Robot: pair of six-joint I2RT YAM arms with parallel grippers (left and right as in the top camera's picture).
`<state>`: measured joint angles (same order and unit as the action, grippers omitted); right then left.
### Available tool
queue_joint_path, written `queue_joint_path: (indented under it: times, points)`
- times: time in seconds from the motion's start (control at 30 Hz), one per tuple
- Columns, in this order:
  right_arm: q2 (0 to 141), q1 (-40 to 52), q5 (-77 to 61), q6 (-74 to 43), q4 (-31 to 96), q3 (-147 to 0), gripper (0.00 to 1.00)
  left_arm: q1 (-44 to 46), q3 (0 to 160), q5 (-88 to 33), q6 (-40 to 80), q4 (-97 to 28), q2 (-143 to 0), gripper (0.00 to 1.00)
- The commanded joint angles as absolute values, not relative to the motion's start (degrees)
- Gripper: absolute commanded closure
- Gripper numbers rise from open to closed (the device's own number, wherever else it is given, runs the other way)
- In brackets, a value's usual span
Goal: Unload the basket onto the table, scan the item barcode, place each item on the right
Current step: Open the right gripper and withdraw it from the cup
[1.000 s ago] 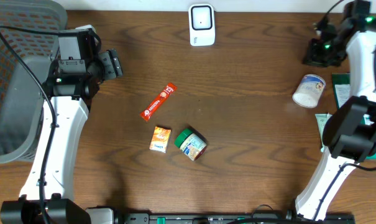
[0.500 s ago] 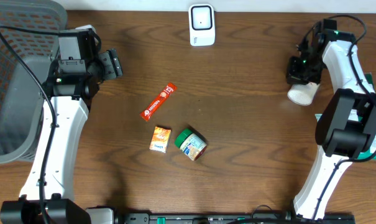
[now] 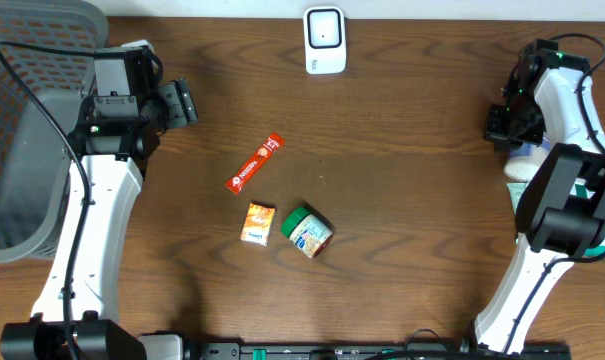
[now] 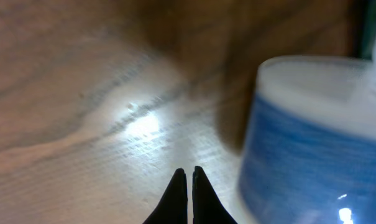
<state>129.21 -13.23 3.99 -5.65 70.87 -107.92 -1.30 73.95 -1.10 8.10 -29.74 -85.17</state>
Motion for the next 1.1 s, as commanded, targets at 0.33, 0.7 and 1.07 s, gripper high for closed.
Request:
queue_joint_path:
  times: [0.33,0.7,1.07]
  points:
    - [128.5,-15.4,6.2,-4.0,72.0,-108.5,0.96,-1.3,74.1,-0.4,8.2,-29.7,-85.7,0.17]
    - [128.4,-15.8,5.6,-3.3,72.5,-108.6,0.97,-1.3,74.1,-0.4,8.2,-29.7,-85.7,0.17]
    - [127.9,-15.7,-5.5,2.7,74.7,-114.6,0.99,-1.3,74.1,-0.4,8.2,-29.7,-85.7,0.17]
